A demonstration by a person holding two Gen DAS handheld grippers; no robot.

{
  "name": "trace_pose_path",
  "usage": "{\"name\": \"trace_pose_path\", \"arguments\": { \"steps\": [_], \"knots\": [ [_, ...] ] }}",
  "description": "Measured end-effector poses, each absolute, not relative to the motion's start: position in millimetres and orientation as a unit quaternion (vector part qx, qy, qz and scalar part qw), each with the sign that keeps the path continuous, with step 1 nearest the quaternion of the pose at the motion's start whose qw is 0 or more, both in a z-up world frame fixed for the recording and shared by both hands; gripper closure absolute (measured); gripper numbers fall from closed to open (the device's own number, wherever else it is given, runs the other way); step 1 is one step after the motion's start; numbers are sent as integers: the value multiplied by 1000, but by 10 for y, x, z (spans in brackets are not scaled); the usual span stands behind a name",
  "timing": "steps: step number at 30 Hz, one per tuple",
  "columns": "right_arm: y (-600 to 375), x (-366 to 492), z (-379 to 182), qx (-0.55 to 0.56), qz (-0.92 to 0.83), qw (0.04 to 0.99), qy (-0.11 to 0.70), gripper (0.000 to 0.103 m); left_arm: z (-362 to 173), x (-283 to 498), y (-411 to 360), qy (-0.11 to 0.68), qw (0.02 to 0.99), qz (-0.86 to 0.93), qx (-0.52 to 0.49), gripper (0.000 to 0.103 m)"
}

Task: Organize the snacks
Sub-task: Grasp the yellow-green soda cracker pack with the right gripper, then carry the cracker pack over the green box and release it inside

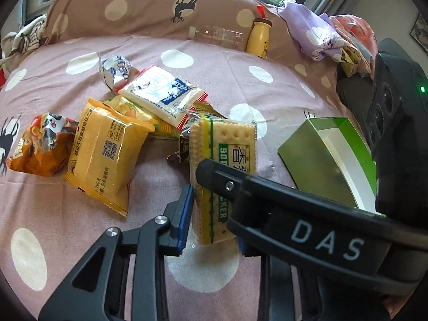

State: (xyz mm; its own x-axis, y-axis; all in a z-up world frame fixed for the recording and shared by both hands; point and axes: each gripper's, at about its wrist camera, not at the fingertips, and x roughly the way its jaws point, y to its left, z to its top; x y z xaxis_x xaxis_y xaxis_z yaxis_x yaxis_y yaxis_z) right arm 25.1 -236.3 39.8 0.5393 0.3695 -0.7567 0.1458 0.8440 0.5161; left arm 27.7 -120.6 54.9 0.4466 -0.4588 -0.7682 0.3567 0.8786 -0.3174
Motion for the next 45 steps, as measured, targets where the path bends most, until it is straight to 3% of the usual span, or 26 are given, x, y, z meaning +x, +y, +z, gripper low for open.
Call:
{"name": "trace_pose_path", "arguments": {
  "steps": [11, 21, 32, 45],
  "knots": [
    [-2549, -199, 1065, 254, 43, 885, 387, 48, 1141, -68, -1437, 387, 875, -288, -36, 75],
    [-3188, -718, 1307, 287, -40, 902, 321, 48, 1331, -217, -2112, 367, 856, -364, -7, 75],
    [-3701, -945, 1119, 330, -111, 878, 328, 48, 1117, -239, -2716, 407, 815, -411, 13, 75],
    [-3921, -927, 826, 357, -136, 845, 374, 48, 834, -173, -2888, 466, 784, -410, 7, 76]
  ]
}}
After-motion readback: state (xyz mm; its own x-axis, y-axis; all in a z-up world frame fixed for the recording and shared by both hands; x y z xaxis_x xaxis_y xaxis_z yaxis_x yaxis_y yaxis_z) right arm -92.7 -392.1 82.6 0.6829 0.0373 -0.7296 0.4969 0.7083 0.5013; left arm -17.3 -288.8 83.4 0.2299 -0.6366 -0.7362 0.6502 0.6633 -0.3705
